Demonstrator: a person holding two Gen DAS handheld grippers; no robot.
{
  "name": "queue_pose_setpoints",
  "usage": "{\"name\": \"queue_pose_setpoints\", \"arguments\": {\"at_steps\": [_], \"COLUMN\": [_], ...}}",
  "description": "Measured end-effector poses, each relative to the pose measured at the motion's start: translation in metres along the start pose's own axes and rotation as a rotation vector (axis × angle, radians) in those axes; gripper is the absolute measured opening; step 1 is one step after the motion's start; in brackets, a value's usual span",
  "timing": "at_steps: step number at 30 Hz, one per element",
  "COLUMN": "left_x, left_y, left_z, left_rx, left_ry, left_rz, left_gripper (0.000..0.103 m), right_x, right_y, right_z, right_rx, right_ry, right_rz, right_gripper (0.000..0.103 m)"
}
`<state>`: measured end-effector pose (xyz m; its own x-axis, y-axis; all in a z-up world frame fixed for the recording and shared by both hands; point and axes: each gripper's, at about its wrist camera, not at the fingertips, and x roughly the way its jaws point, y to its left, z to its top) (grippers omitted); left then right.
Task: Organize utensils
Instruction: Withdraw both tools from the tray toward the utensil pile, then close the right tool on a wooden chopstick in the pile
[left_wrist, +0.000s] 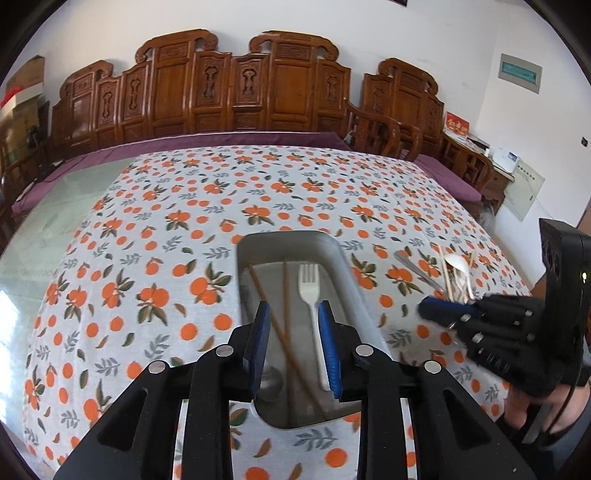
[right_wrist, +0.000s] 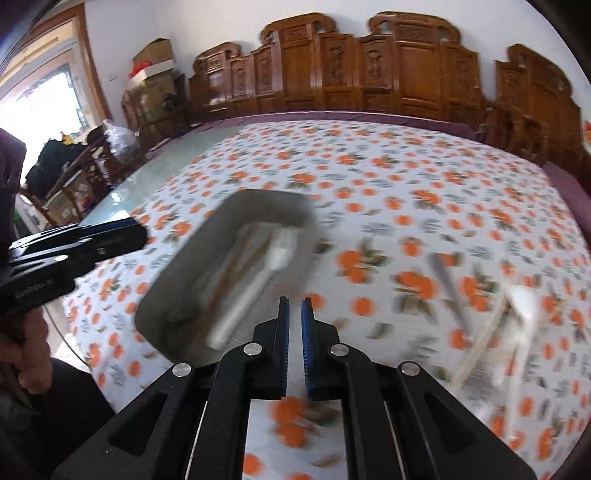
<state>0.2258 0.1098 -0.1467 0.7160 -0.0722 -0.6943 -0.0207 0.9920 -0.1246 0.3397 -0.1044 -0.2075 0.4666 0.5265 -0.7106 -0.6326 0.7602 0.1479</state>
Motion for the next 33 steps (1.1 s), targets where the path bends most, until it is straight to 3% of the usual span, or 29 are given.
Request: {"name": "queue_pose_setpoints", "arguments": {"at_steps": [7, 15, 19, 24, 33], "left_x": [0.006, 0.016, 0.019, 0.025, 0.028], "left_y": [-0.033, -0.067, -0.079, -0.088, -0.097], "left_z": [-0.002, -0.008, -0.011, -0.014, -0.016], "left_rx": [0.052, 0.115, 0.133, 0.139, 0.151], "left_ry": [0.007, 0.03, 0.036, 0.045, 0.051], "left_rz": [-0.036, -0.061, -0.068, -0.083, -0.096], "left_gripper": [0.042, 0.042, 0.042, 0.042, 0.042], "right_x": [-0.03, -0.036, -0.022, 0.004, 0.034], "right_y": [-0.071, -0.124, -0.131, -0.131, -0.132], "right_z": [-0.015, -0.035, -0.039, -0.034, -0.027], "right_rx": [0.064, 0.119, 0.148, 0.176, 0.219], "right_ry": [-0.004, 0.029, 0.052, 0.08, 0.142], "right_rz": [-0.131, -0.207, -0.2, -0.183, -0.252], "right_gripper": [0.009, 0.02, 0.027, 0.027, 0.024]}}
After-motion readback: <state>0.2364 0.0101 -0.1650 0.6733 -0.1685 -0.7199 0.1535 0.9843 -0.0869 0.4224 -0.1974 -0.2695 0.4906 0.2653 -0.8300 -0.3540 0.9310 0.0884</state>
